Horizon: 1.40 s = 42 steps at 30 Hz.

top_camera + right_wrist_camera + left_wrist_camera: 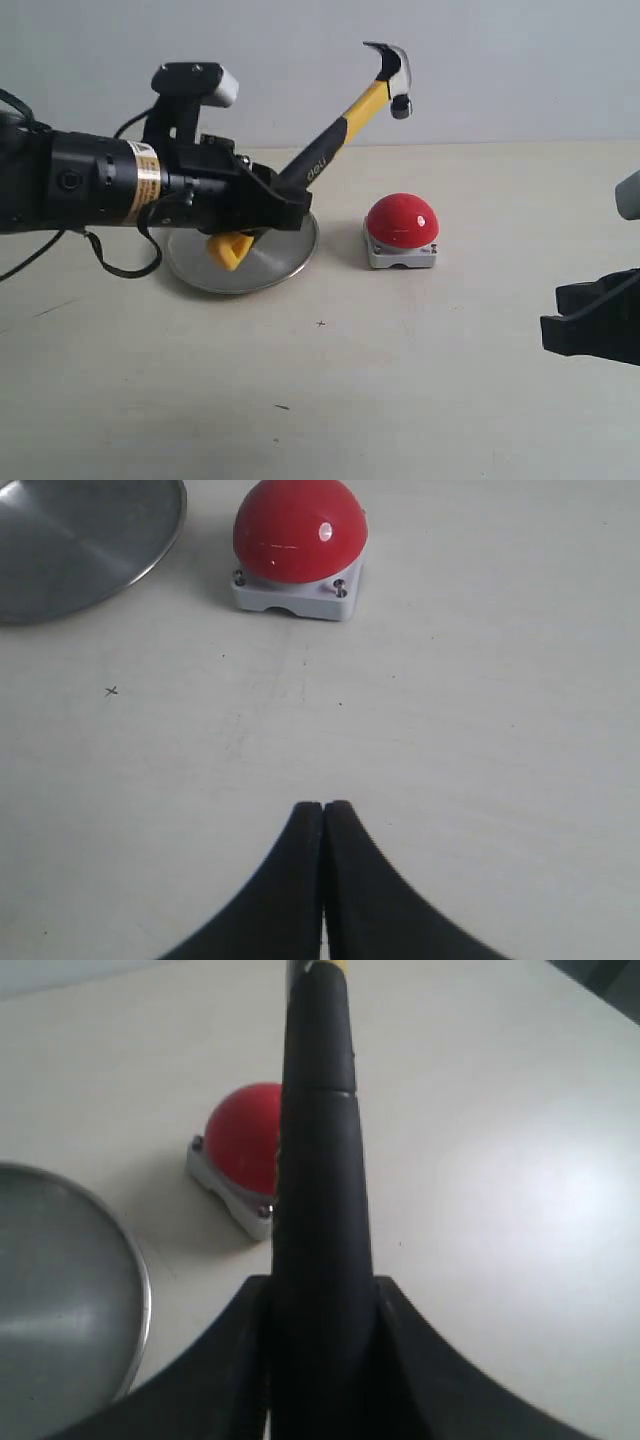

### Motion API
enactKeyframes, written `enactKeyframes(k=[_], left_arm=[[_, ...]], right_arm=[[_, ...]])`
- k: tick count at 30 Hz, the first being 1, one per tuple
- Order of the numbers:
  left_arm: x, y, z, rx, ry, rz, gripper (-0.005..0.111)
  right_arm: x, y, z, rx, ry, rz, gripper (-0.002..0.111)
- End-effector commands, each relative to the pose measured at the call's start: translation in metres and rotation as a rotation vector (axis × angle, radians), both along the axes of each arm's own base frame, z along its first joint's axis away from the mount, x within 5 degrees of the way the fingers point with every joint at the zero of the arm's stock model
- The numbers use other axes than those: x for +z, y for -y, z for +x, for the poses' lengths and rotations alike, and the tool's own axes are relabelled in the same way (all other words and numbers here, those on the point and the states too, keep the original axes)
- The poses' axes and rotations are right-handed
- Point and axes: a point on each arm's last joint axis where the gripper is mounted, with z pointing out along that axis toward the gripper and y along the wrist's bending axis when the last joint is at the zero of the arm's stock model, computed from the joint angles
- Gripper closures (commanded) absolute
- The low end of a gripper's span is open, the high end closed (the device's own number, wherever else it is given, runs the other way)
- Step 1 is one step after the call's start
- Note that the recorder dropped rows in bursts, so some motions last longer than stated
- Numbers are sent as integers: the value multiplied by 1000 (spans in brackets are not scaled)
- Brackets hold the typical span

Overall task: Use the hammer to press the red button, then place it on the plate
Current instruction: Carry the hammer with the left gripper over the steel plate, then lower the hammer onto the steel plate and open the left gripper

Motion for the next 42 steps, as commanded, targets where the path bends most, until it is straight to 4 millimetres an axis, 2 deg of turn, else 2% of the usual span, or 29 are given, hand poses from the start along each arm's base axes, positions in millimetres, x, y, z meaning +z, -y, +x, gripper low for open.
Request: enactKeyframes(k=[1,6,12,16,20,24,31,42], left_arm=[[15,-3,-2,28,-2,-40,107],[9,-19,11,92,-91,-106,107],[-1,-57,32,21,-282,-327,107],[-21,-85,47,27,-401,-433,107],[-48,-99,58,78,-530,-509,107],[-70,-102,70,86,-635,-569,107],[-97,-100,90,130,-776,-622,107],[-117,-102,98,190,-877,-652,107]], right_arm=[[0,0,-2,6,-7,-3,108],[-1,0,-2,7,-11,-3,108],[-1,0,-2,7,-11,-3,108],[-1,0,-2,7,-11,-3,108],[-1,0,-2,6,-11,-2,108],[0,0,-2,5,-10,-2,108],[0,0,-2,5,-10,-2,108],[-1,0,-2,6,-11,-2,108]])
